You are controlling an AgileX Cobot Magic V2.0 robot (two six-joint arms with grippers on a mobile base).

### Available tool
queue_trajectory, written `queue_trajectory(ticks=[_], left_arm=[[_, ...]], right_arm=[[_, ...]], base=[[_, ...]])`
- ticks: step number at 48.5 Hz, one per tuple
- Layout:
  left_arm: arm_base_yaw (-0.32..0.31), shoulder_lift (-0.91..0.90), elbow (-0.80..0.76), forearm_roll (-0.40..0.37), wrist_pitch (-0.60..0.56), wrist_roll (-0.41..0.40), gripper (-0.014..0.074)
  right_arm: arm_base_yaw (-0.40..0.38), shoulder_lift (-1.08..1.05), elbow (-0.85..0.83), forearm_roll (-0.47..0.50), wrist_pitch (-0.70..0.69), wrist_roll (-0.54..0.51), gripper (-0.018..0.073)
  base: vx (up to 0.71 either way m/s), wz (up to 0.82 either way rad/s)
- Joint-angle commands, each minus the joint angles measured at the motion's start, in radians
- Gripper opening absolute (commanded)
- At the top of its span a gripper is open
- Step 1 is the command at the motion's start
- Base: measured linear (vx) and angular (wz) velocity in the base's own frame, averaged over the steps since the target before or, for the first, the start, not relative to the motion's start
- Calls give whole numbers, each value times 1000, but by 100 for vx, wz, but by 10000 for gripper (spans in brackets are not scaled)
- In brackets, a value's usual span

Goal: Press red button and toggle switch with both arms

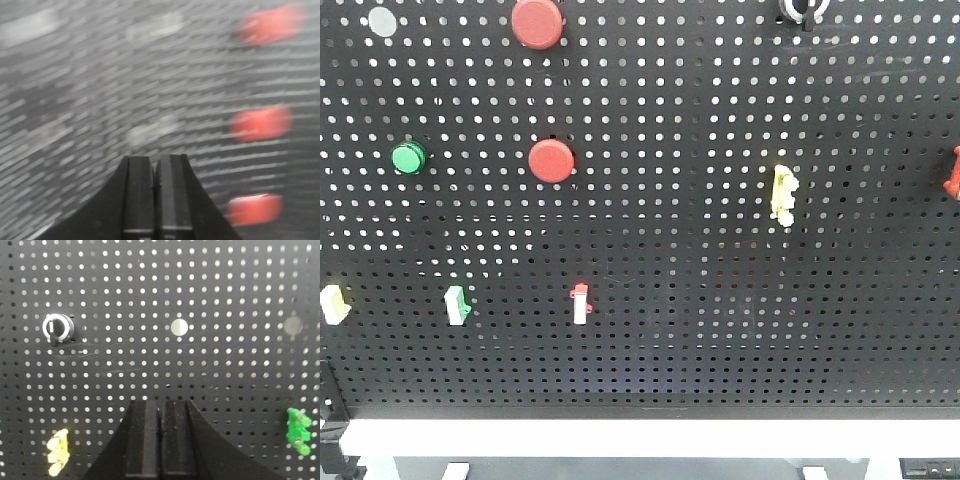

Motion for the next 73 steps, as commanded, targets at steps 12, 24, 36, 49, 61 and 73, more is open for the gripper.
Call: queue_trajectory(ticks=[12, 24, 36, 49, 61, 73], left_arm=[[-196, 265, -269, -183, -48, 302, 2], [-192, 405, -388, -176, -55, 281, 2], [-176, 471, -407, -174, -134, 277, 2], [-132, 503, -407, -177, -164, 229, 2], [-130, 540, -407, -176, -198, 229, 2], [-133, 493, -407, -179, -130, 229, 2]], right_arm=[[-2, 7, -33, -7, -79, 9, -3], [-2, 7, -33, -7, -73, 9, -3], [-2, 7, -33, -7, -38, 9, -3], [-2, 7, -33, -7, 7, 9, -3], [-2, 7, -33, -7, 7, 9, -3], [-2, 7, -33, 14, 13, 16, -3]], base=[[0, 0], [0, 0], [0, 0], [0, 0], [0, 0], [0, 0]])
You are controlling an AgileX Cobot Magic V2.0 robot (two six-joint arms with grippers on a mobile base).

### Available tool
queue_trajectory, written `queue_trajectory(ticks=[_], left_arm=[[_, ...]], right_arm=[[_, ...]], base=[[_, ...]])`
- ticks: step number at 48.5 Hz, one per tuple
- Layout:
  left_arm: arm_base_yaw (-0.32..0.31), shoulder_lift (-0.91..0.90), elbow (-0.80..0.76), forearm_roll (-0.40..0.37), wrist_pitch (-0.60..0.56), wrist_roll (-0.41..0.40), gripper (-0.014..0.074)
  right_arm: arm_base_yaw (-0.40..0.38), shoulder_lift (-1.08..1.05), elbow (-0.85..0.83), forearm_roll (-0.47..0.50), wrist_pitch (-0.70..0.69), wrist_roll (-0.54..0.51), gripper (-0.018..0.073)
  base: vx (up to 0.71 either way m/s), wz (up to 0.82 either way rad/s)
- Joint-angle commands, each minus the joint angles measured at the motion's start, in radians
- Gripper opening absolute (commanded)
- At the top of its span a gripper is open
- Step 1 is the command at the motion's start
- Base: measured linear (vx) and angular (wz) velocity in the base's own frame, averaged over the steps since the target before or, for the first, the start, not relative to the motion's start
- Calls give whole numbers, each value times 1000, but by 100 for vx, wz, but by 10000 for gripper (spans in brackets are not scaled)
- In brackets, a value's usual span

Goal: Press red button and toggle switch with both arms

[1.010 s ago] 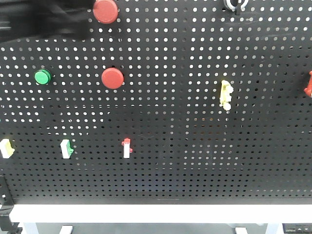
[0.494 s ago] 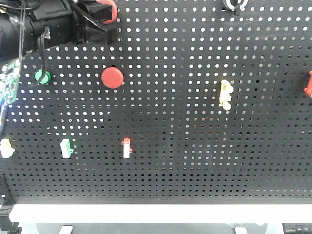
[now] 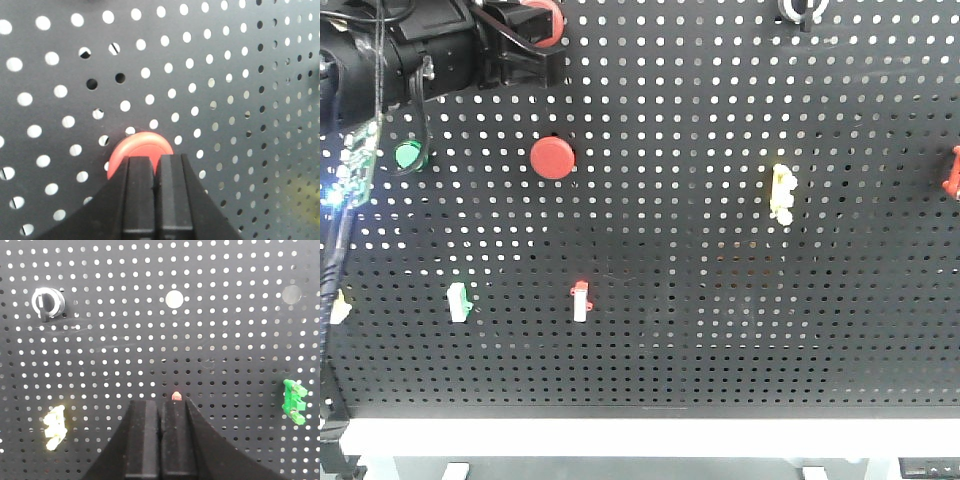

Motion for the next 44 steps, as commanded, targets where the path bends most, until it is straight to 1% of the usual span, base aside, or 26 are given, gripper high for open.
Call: queue_trajectory(ticks=[1, 7, 12, 19, 23, 25, 27, 30, 33, 38, 41, 44], left_arm=[[16, -52, -26, -1, -54, -8, 2], [16, -143, -13, -2, 24, -12, 2], [16, -236, 65, -1, 49, -12, 2], [16, -398, 260, -1, 13, -7, 2], [16, -479, 388, -1, -30, -7, 2], [16, -532, 454, -1, -60, -7, 2], [16, -573, 515, -1, -90, -9, 2], [16, -618, 589, -2, -127, -10, 2], [16, -661, 636, -2, -151, -10, 2], [16, -702, 676, -2, -141, -27, 2], [16, -722, 685, -2, -116, -34, 2], [16, -734, 687, -1, -78, -34, 2]], right_arm=[[-2, 7, -33, 14, -70, 6, -3], [-2, 7, -33, 15, -64, -9, -3], [-2, 7, -37, 15, -53, -64, -3], [-1, 51, -89, 41, -12, -145, -3], [4, 102, -147, 88, 28, -217, -3], [20, 135, -183, 120, 39, -256, -3], [53, 169, -219, 153, 47, -309, -3], [127, 216, -267, 189, 54, -380, -3], [205, 281, -319, 199, 54, -419, -3], [329, 391, -406, 179, 54, -421, -3], [368, 462, -467, 167, 54, -416, -3], [386, 519, -523, 168, 54, -400, -3]], base=[[0, 0], [0, 0], [0, 0], [0, 0], [0, 0], [0, 0], [0, 0], [0, 0], [0, 0], [0, 0], [0, 0], [0, 0]])
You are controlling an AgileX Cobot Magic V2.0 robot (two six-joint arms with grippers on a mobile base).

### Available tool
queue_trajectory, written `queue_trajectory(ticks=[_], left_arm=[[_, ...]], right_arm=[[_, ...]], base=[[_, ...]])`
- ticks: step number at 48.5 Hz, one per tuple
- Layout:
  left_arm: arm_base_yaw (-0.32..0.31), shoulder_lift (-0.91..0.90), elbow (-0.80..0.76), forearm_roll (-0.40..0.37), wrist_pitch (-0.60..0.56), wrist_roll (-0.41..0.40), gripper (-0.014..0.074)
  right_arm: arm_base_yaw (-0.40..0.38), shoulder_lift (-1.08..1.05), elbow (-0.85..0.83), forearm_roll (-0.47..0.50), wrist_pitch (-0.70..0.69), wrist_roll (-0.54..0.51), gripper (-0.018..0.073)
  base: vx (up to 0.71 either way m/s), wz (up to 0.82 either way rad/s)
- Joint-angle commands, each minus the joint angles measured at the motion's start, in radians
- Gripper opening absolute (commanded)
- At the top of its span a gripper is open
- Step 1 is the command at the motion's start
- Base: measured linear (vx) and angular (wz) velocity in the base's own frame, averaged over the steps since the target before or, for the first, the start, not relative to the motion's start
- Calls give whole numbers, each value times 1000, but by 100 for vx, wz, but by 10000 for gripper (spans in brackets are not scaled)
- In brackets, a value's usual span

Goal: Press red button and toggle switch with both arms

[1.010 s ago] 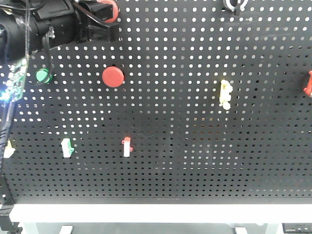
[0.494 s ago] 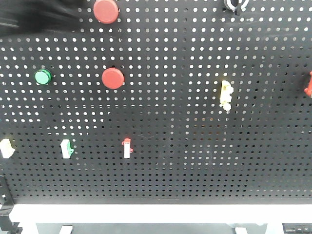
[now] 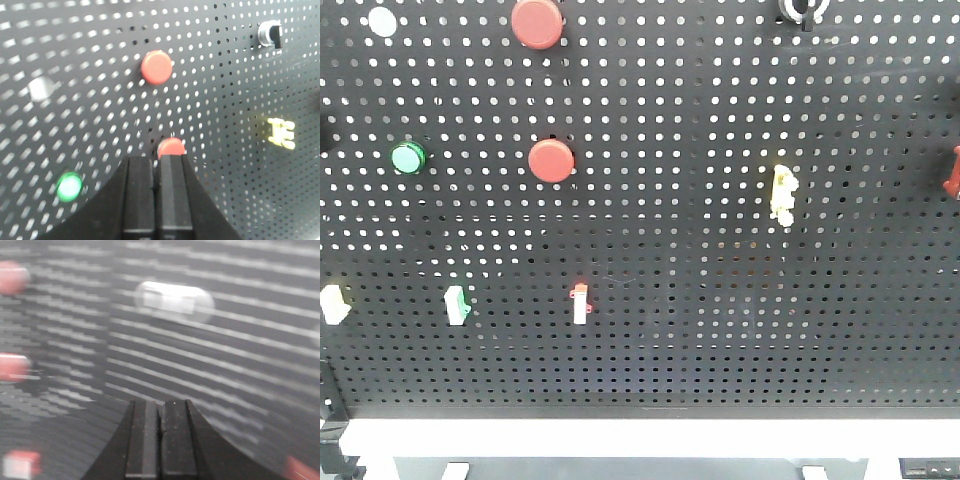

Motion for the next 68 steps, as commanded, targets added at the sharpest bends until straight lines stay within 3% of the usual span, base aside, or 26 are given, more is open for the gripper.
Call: queue_trajectory(ticks=[1, 19, 26, 32, 40, 68], left_arm=[[-2, -25, -20, -13, -26, -14, 2], [-2, -35, -20, -13, 57, -14, 2], [-2, -35, -20, -13, 58, -14, 2], [-2, -35, -20, -13, 58, -15, 2], [-2, -35, -20, -13, 58, -15, 2], [-2, -34, -20, -13, 58, -15, 2]], right_arm=[[29, 76, -113, -11, -79, 15, -3], [29, 281, -381, -11, -27, 73, -3], [28, 288, -384, -27, -25, 77, -3], [-10, 287, -384, -28, -34, 141, -3], [-53, 287, -384, -28, -33, 151, -3], [-52, 287, -384, -42, -80, 186, -3]], base=[[0, 0], [0, 0], [0, 0], [0, 0], [0, 0], [0, 0]])
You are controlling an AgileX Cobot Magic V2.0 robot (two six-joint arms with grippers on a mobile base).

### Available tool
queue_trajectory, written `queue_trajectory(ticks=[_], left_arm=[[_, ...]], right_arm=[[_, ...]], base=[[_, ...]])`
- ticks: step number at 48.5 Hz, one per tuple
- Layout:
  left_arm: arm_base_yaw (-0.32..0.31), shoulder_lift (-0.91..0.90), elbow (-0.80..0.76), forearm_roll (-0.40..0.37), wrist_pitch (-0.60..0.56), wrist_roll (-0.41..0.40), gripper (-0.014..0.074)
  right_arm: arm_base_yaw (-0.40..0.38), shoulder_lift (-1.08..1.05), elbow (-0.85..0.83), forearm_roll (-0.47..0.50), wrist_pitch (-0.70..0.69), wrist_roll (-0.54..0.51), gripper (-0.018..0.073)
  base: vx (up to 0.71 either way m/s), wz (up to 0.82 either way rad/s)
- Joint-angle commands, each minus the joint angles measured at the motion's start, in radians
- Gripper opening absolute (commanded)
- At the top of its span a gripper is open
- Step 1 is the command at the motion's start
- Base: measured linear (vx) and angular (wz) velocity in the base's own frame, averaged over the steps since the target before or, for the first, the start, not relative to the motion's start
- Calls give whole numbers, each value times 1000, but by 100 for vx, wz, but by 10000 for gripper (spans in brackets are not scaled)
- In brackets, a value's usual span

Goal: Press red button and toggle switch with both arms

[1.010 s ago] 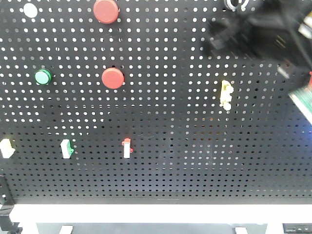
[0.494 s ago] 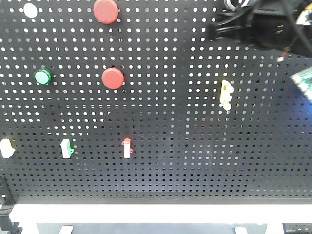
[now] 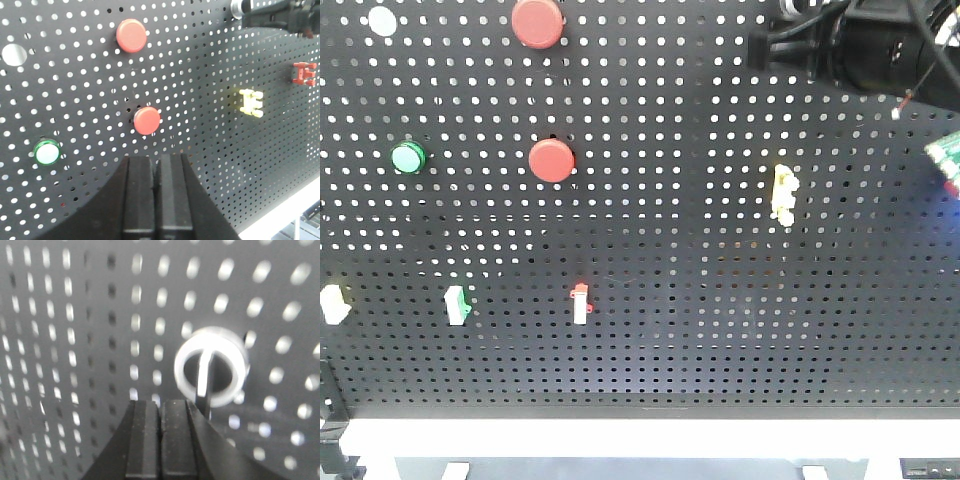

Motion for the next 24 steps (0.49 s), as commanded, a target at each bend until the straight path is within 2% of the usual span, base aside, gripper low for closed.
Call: queue_trajectory(ticks=[1, 5, 14, 24], left_arm=[[-2, -5, -25, -13, -72, -10, 2], [-2, -5, -25, -13, -72, -10, 2], [-2, -5, -25, -13, -72, -10, 2], [-2, -5, -25, -13, -72, -10, 2]], right_arm=[[-7, -30, -34, -29, -94, 7, -3], [-11, -30, -34, -36, -92, 7, -3], [-90, -30, -34, -34, -55, 71, -3], [-132, -38, -34, -34, -14, 71, -3]], base=[[0, 0], [0, 0], [0, 0], [0, 0]])
